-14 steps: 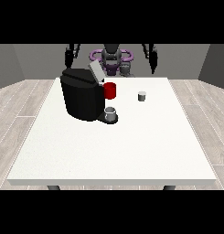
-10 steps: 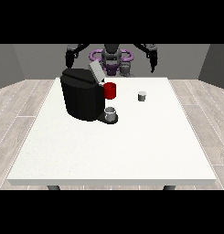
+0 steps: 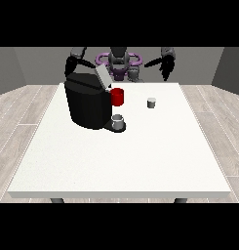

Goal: Insert the coffee pod into the coffee machine and close the lid

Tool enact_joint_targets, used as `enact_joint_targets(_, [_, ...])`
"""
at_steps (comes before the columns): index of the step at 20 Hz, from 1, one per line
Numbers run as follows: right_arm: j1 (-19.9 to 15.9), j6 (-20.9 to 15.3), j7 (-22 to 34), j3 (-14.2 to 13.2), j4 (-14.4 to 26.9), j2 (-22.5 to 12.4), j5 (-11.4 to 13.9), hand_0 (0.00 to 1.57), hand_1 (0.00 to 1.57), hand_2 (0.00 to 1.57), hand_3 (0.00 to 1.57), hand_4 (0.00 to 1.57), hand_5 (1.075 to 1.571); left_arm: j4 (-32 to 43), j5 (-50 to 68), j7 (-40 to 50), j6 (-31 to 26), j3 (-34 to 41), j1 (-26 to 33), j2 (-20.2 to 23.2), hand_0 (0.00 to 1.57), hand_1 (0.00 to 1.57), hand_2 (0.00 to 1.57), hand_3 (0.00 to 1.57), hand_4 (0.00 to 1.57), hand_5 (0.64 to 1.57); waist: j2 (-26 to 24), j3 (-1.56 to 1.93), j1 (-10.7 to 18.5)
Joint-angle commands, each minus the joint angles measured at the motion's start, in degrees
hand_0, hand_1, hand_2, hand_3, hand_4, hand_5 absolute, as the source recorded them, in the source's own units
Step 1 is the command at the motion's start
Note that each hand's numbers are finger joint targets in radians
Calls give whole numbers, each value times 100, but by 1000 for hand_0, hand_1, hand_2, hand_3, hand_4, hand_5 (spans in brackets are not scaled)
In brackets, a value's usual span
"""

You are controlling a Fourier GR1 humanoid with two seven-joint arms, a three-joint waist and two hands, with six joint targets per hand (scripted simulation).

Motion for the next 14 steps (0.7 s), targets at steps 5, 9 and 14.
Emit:
enact_joint_targets(5, [-257, 129, 67, 374, -316, 34, 188, 0, 0, 0, 0, 0, 1571, 1263, -484, -27, -284, 379, -986, 721, 0, 0, 0, 0, 0, 1571, 499, -1, -663])
enact_joint_targets(9, [-402, -89, 67, 407, -66, 300, 218, 0, 0, 0, 0, 0, 1571, 1801, -787, 73, -304, 275, -1333, 673, 0, 0, 0, 0, 0, 1571, 709, 0, -596])
enact_joint_targets(14, [-459, -202, -145, 447, 214, 326, 399, 0, 0, 0, 0, 0, 1571, 2508, -1134, -286, -232, 257, -1721, 735, 0, 0, 0, 0, 0, 1571, 1012, 0, -607])
